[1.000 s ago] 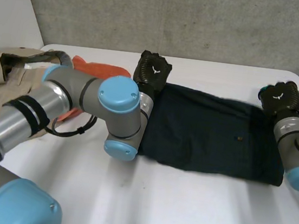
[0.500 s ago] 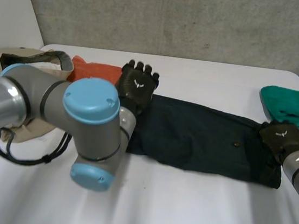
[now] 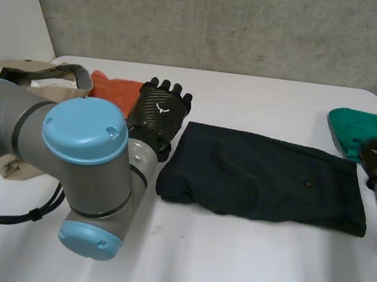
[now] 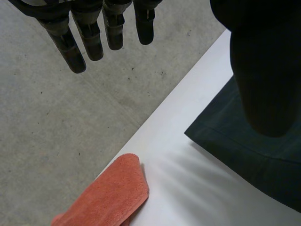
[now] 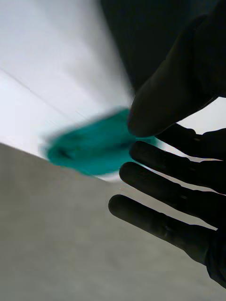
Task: Fold the laundry.
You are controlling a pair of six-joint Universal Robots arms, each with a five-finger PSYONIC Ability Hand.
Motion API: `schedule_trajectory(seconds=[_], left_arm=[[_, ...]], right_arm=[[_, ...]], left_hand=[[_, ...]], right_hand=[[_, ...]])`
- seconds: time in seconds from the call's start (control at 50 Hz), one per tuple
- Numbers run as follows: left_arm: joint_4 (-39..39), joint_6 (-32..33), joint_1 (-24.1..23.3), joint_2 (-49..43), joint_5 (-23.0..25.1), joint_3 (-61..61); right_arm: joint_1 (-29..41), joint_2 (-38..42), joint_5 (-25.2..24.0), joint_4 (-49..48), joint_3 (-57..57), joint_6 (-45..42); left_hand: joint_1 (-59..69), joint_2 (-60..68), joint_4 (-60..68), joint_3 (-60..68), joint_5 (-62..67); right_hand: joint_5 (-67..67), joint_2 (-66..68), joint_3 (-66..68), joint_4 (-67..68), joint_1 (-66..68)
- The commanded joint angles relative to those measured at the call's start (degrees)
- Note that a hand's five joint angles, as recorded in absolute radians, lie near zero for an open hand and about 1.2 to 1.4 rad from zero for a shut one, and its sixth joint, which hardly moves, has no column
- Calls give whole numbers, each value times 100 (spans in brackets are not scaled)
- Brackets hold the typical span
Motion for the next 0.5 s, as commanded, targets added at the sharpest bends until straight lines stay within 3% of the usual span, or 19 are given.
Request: schedule_trajectory(seconds=[0.02, 0.1, 0.14, 0.18, 0.2, 0.26, 0.36, 0.42, 0.5], left_arm=[[16, -22, 29, 208, -17, -324], [25, -136, 144, 269, -35, -386], [-2, -224, 170, 278, -35, -386], [-11, -355, 205, 331, -26, -430], [-19, -417, 214, 357, -17, -456], [-11, -575, 205, 427, 0, -553], [-11, -637, 161, 436, 18, -571], [-11, -637, 126, 436, 18, -588], [-11, -699, 39, 436, 35, -597]], right_arm=[[1566, 69, -1437, -1002, -102, -171], [2041, 446, -1590, -1082, -242, -180], [2183, 578, -1046, -1012, -331, -83], [2157, 561, -633, -968, -287, 144], [2148, 500, -292, -924, -226, 537], [1973, 185, -78, -810, -111, 1321], [322, -687, -542, 260, 284, 3290], [-380, -687, -1146, 1146, 363, 3896], [-875, -687, -1711, 1712, 486, 3890]], left_hand=[[-76, -180, -152, -219, -260], [-76, -180, -152, -219, -260], [-76, -180, -152, -219, -260], [-76, -180, -152, -219, -260], [-76, -180, -152, -219, -260], [-76, -180, -152, -219, -260], [-76, -180, -152, -219, -260], [-76, -180, -152, -219, -260], [-76, -180, -152, -219, -260]], right_hand=[[1124, 1235, 1183, 1122, 1487], [1124, 1235, 1183, 1122, 1487], [1124, 1235, 1183, 1122, 1487], [-1345, -1234, -1286, -1347, -982], [-3557, -3447, -3499, -3560, -3195], [-4118, -4007, -4059, -4120, -3755], [-4202, -4092, -4144, -4205, -3840], [-4185, -4075, -4127, -4188, -3823], [-4185, -4075, -4127, -4188, -3823]])
